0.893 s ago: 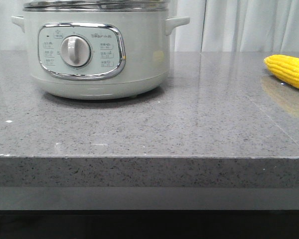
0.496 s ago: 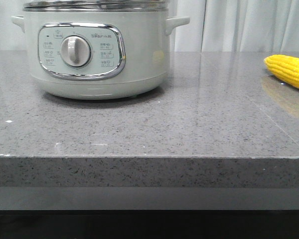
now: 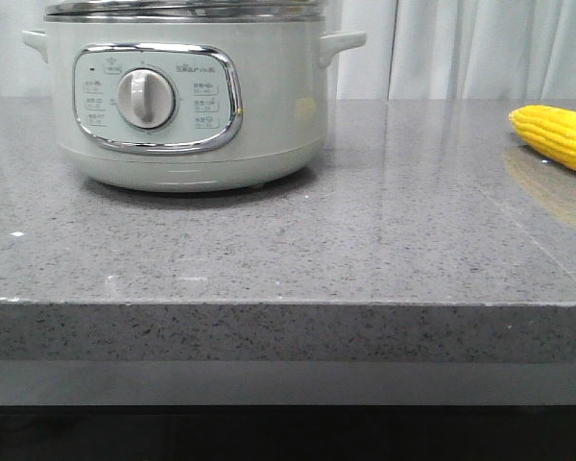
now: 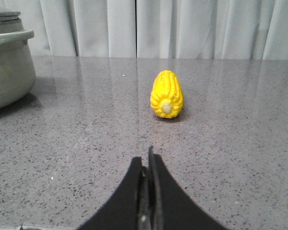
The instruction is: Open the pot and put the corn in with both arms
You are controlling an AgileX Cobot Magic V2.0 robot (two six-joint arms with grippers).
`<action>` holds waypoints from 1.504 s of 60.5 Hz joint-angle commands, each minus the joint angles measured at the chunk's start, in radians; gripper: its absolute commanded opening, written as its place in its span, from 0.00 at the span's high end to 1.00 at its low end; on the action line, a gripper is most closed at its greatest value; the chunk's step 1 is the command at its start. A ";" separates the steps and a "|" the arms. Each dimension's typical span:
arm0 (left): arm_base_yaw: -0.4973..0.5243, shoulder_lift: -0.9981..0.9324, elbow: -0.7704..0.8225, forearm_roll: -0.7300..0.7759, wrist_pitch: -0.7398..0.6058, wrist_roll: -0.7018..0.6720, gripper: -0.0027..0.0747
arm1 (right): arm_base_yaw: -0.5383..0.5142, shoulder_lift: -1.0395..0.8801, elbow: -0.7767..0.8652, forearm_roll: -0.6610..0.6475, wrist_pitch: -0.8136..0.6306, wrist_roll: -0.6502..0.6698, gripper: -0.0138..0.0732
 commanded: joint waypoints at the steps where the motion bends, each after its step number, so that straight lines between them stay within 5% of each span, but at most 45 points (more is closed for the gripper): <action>1: -0.009 -0.019 -0.016 0.005 -0.099 0.000 0.99 | -0.007 -0.023 -0.023 0.030 -0.078 -0.006 0.92; 25: -0.009 0.058 -0.342 0.005 0.141 0.000 0.99 | -0.007 0.034 -0.312 0.029 0.137 -0.008 0.92; 54: -0.009 0.478 -0.770 0.018 0.438 0.001 0.99 | -0.007 0.458 -0.720 0.029 0.433 -0.015 0.92; 91: -0.009 0.691 -0.794 0.085 0.445 0.001 0.99 | -0.007 0.768 -0.795 0.029 0.517 -0.015 0.91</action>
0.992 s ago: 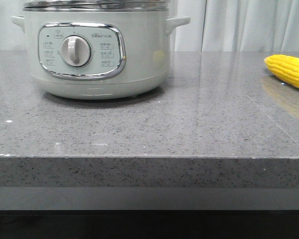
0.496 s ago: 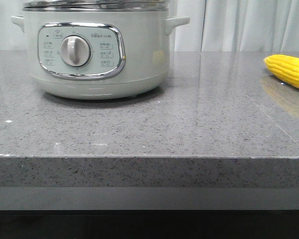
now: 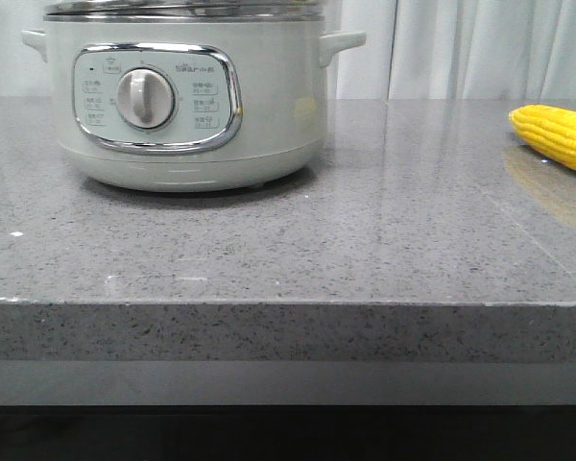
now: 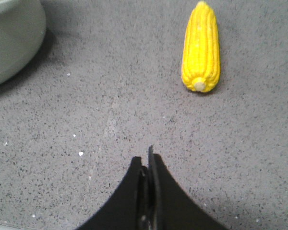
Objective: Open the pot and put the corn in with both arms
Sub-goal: 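Grasp the glass lid knob with the left gripper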
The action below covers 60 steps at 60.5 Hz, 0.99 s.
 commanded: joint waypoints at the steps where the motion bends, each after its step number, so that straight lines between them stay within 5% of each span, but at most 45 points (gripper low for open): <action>1: -0.009 0.015 -0.038 0.031 -0.070 0.001 0.99 | -0.007 0.013 -0.035 -0.001 -0.061 -0.012 0.90; 11: -0.009 0.025 -0.038 0.050 -0.084 0.001 0.84 | -0.007 0.027 -0.035 -0.001 -0.060 -0.012 0.63; 19: -0.009 0.025 -0.038 0.050 -0.130 0.001 0.48 | -0.007 0.031 -0.035 -0.001 -0.058 -0.012 0.30; 25: -0.009 0.032 -0.038 0.021 -0.168 0.001 0.29 | -0.007 0.031 -0.035 -0.001 -0.058 -0.012 0.23; 60: -0.325 0.354 -0.241 -0.005 -0.311 0.001 0.33 | -0.007 0.031 -0.035 0.000 -0.058 -0.012 0.24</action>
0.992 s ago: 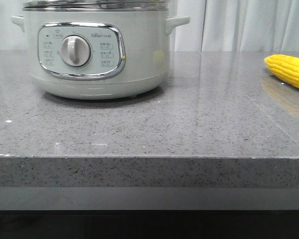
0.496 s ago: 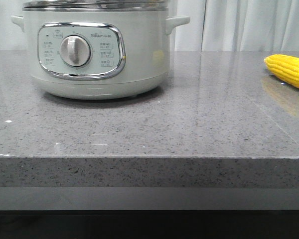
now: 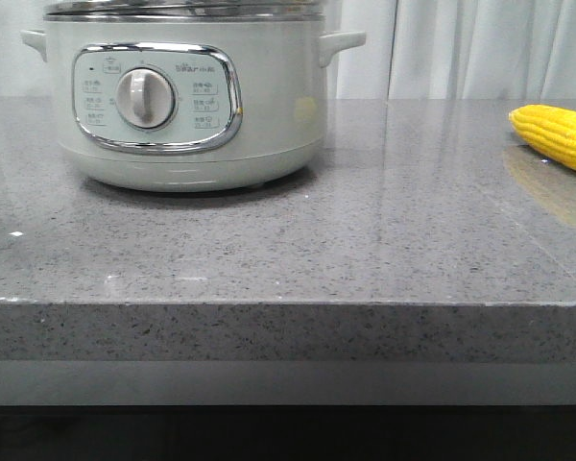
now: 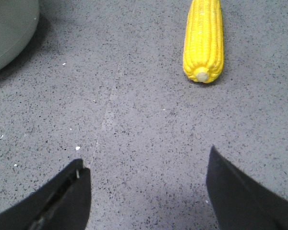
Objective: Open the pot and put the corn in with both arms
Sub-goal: 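Grasp the glass lid knob with the left gripper, then lift the glass lid off the pot with the left gripper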
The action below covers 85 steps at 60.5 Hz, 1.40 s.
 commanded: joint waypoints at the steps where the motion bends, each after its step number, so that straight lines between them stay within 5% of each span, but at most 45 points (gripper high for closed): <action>1: -0.044 0.063 -0.081 -0.013 -0.114 -0.002 0.33 | -0.007 0.000 -0.035 0.000 -0.060 -0.009 0.24; 25: -0.150 0.362 -0.369 -0.072 -0.118 -0.002 0.33 | -0.007 0.000 -0.035 0.000 -0.059 -0.009 0.24; 47: -0.135 0.580 -0.588 -0.072 -0.118 -0.002 0.33 | -0.007 0.000 -0.035 0.000 -0.062 -0.009 0.24; 79: -0.132 0.713 -0.649 -0.077 -0.089 -0.002 0.33 | -0.007 0.000 -0.035 0.000 -0.059 -0.009 0.24; 85: -0.132 0.719 -0.649 -0.081 -0.082 -0.004 0.41 | -0.007 0.000 -0.035 0.000 -0.059 -0.009 0.24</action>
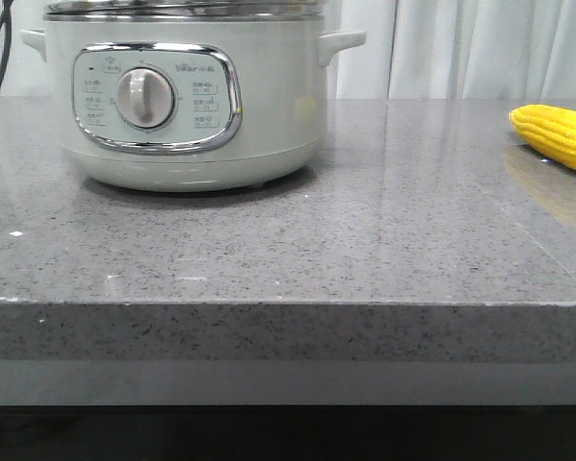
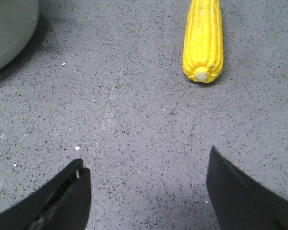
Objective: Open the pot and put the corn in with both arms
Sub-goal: 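Lift the glass lid off the pot with the left gripper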
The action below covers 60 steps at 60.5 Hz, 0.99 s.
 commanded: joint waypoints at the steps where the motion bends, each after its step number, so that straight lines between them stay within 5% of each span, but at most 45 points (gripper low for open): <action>1: 0.001 -0.034 -0.032 -0.016 -0.042 -0.003 0.44 | -0.007 0.000 -0.035 0.000 -0.059 -0.009 0.24; 19: 0.001 -0.041 -0.032 -0.016 -0.051 -0.003 0.68 | -0.007 0.000 -0.035 0.000 -0.059 -0.009 0.24; 44: 0.001 -0.155 -0.127 -0.016 -0.042 -0.003 0.70 | -0.007 0.000 -0.035 0.000 -0.058 -0.009 0.24; 60: 0.001 -0.311 -0.142 0.110 0.139 -0.002 0.70 | -0.007 0.000 -0.035 0.000 -0.058 -0.009 0.24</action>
